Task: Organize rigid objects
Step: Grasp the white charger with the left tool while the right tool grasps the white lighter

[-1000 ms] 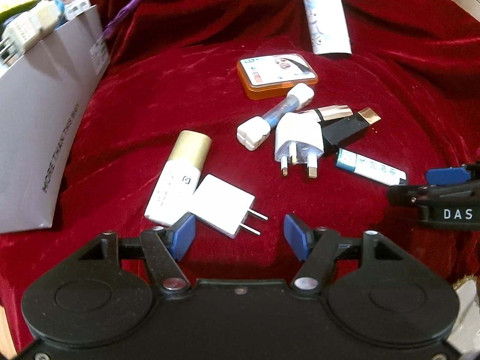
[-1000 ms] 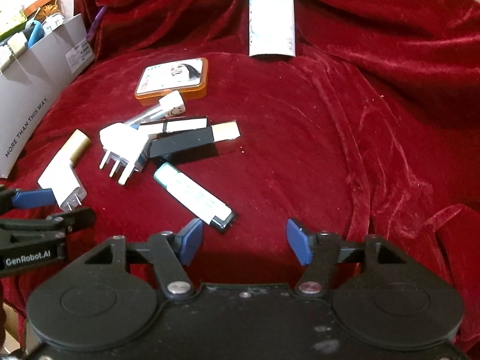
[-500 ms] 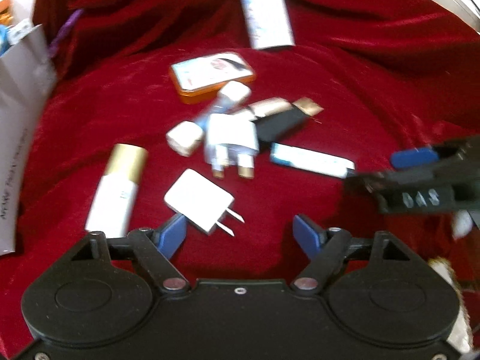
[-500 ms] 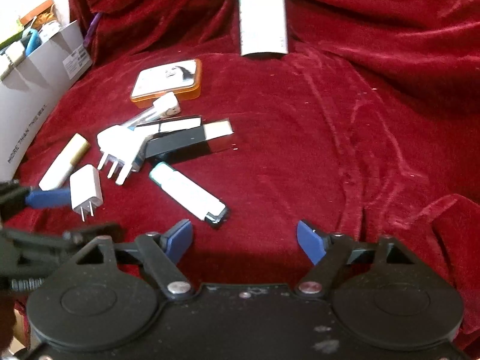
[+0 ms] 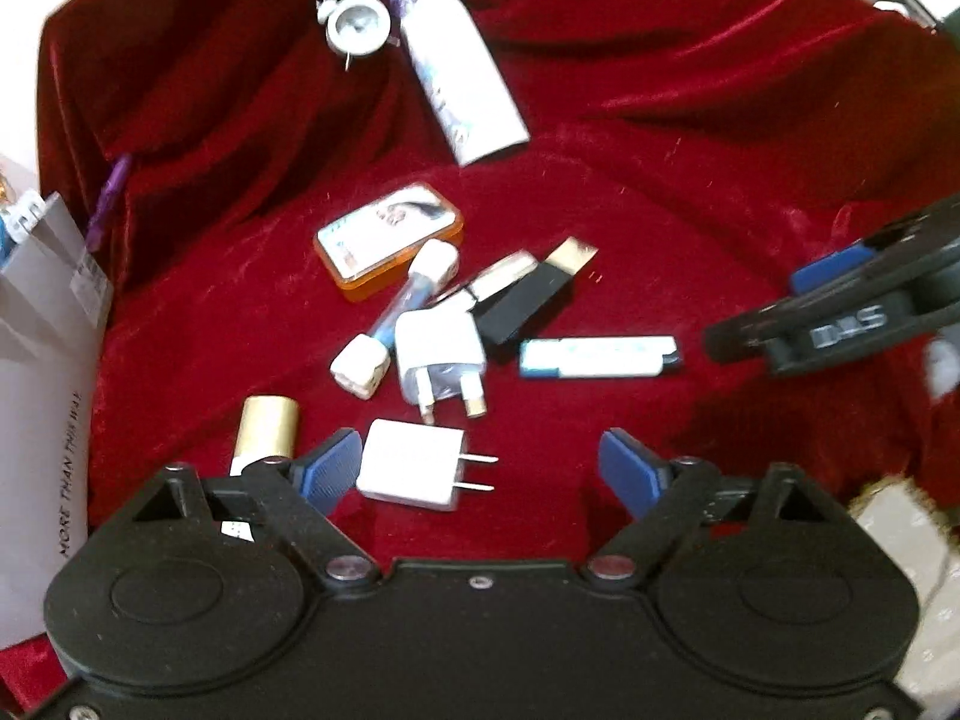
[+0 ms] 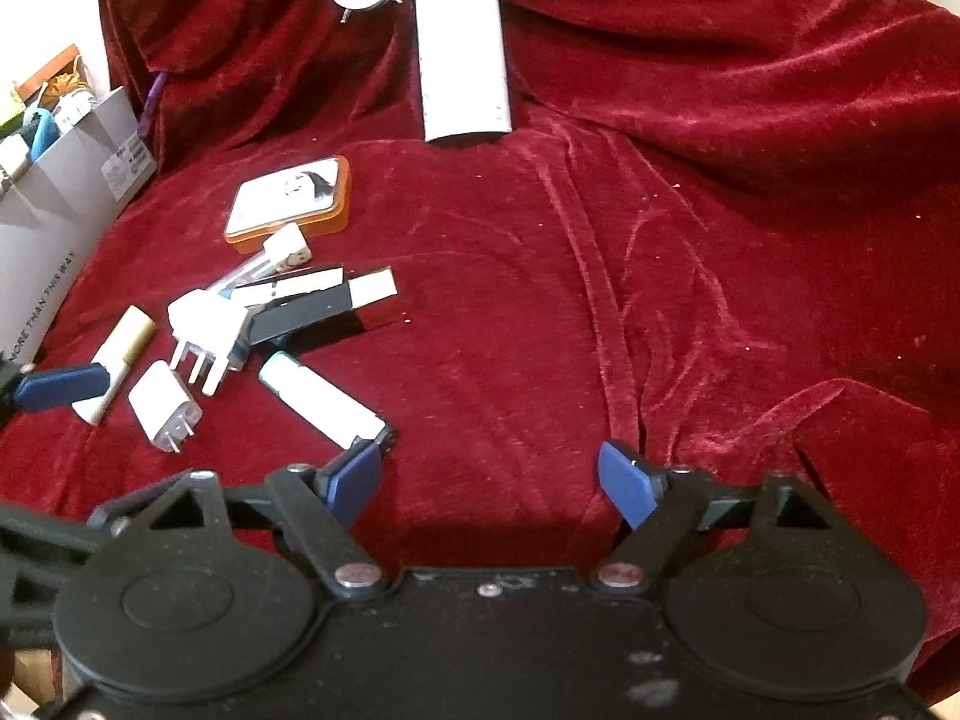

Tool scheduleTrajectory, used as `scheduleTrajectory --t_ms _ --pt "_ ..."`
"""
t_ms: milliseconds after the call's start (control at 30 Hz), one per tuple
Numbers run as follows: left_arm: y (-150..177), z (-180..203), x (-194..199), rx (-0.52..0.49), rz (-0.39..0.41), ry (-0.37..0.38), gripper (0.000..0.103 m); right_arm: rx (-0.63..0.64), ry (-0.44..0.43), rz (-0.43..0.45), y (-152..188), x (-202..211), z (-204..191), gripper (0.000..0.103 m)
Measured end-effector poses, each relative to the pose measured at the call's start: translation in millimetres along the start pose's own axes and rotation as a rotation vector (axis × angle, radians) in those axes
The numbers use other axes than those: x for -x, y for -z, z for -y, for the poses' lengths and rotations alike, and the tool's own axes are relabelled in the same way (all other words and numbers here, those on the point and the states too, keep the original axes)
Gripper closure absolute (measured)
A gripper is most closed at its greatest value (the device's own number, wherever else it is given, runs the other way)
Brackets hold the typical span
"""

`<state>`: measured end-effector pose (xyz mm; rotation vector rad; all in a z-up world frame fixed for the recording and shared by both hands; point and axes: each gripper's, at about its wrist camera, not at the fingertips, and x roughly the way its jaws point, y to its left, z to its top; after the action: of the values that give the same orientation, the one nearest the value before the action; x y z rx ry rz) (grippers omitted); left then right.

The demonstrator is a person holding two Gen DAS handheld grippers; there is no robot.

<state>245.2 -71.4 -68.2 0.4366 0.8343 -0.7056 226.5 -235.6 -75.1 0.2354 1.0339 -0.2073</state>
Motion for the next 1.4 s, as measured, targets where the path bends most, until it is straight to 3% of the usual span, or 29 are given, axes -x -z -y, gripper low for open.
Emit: scheduleTrajectory --t_ms 233,300,367,533,733,833,867,933,1000,1100,1167,1400 --pt "1 -15 -30 0.005 -0.078 0.056 0.019 -0.003 -0.009 -0.004 3 3 1 0.023" --pt "0 -20 -34 0.035 -0.077 0.102 0.039 -0.003 -0.009 -0.006 4 3 2 0.023" --pt "-1 -25 -32 0.086 -0.062 0.103 0.050 -0.002 -0.009 -0.009 4 2 1 0.022" --pt "6 -35 -24 0.243 -0.072 0.081 0.050 0.028 -0.019 -0.002 1 -2 -8 0.022" --pt "20 -28 -11 0.358 -0.098 0.018 0.050 0.168 -0.010 -0.007 -2 -21 -32 0.022" --pt "26 -27 -4 0.391 -0.104 -0.005 0.050 0.197 0.051 0.002 -5 -28 -27 0.024" --pt "26 -27 -4 0.406 -0.106 -0.008 0.050 0.181 0.107 0.009 -7 -29 -21 0.023" --pt "26 -30 -5 0.441 -0.108 -0.007 0.050 0.121 0.136 0.015 -10 -27 -9 0.024" --pt "26 -33 -6 0.465 -0.108 -0.008 0.050 0.075 0.072 0.022 -12 -20 -5 0.021" --pt "25 -34 -8 0.488 -0.107 -0.012 0.050 0.113 0.001 0.044 -9 -16 -23 0.006" --pt "26 -36 -7 0.502 -0.105 -0.012 0.050 0.129 -0.040 0.053 -8 -20 -37 0.006" --pt "28 -37 -5 0.523 -0.099 -0.019 0.050 0.144 -0.026 0.020 -15 -48 -54 0.001"
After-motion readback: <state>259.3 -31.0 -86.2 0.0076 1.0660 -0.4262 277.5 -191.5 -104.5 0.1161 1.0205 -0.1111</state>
